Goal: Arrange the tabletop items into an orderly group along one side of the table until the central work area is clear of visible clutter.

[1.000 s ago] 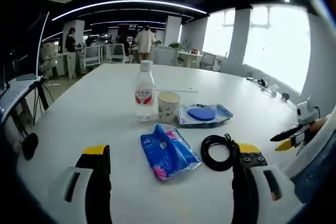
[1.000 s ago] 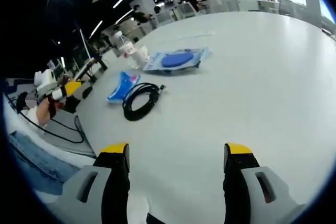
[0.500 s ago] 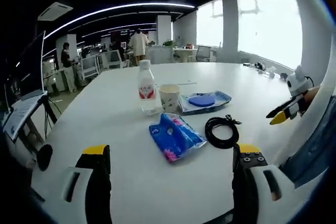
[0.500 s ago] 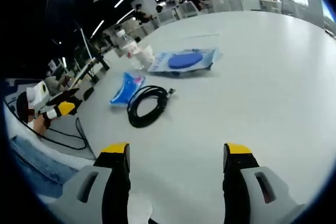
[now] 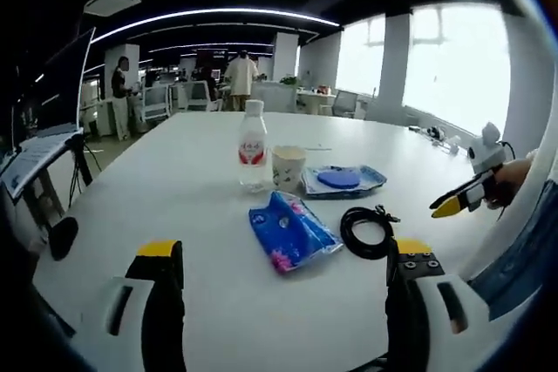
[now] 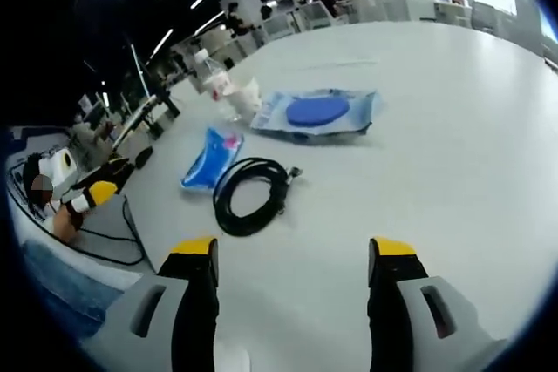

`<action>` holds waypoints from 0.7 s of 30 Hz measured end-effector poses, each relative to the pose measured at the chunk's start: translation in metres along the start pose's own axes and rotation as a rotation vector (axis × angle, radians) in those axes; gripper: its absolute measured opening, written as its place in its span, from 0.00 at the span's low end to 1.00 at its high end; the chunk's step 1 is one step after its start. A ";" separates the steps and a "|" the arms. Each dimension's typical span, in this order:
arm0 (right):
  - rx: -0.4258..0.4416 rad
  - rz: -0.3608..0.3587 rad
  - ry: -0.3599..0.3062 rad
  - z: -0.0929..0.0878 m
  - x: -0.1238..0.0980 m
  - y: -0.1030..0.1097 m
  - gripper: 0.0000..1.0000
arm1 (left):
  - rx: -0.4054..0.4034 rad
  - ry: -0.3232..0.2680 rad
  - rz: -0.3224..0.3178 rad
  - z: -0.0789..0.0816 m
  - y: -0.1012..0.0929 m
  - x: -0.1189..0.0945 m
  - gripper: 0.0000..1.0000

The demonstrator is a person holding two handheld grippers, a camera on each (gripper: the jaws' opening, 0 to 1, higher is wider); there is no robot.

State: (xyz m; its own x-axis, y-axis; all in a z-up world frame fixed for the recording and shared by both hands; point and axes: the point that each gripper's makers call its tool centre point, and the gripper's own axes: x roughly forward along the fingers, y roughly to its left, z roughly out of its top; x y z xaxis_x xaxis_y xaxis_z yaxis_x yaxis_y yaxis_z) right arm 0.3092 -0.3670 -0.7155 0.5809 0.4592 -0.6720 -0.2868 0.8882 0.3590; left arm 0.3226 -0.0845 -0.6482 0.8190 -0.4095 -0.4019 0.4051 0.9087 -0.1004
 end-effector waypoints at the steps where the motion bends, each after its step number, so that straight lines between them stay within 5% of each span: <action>1: -0.008 0.003 0.002 0.002 0.002 0.002 0.68 | 0.001 0.001 0.002 0.000 0.000 0.000 1.00; 13: -0.085 0.022 0.037 0.028 0.040 0.015 0.64 | -0.027 -0.014 0.049 -0.001 0.005 -0.014 1.00; 21: -0.089 -0.008 0.065 0.030 0.064 0.011 0.61 | 0.116 0.018 0.057 -0.011 -0.006 -0.021 1.00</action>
State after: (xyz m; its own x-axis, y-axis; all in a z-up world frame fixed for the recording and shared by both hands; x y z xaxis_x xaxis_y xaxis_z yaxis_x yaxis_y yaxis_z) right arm 0.3654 -0.3283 -0.7350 0.5338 0.4497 -0.7161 -0.3506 0.8883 0.2966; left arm 0.2979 -0.0805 -0.6493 0.8350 -0.3550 -0.4204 0.4032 0.9146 0.0285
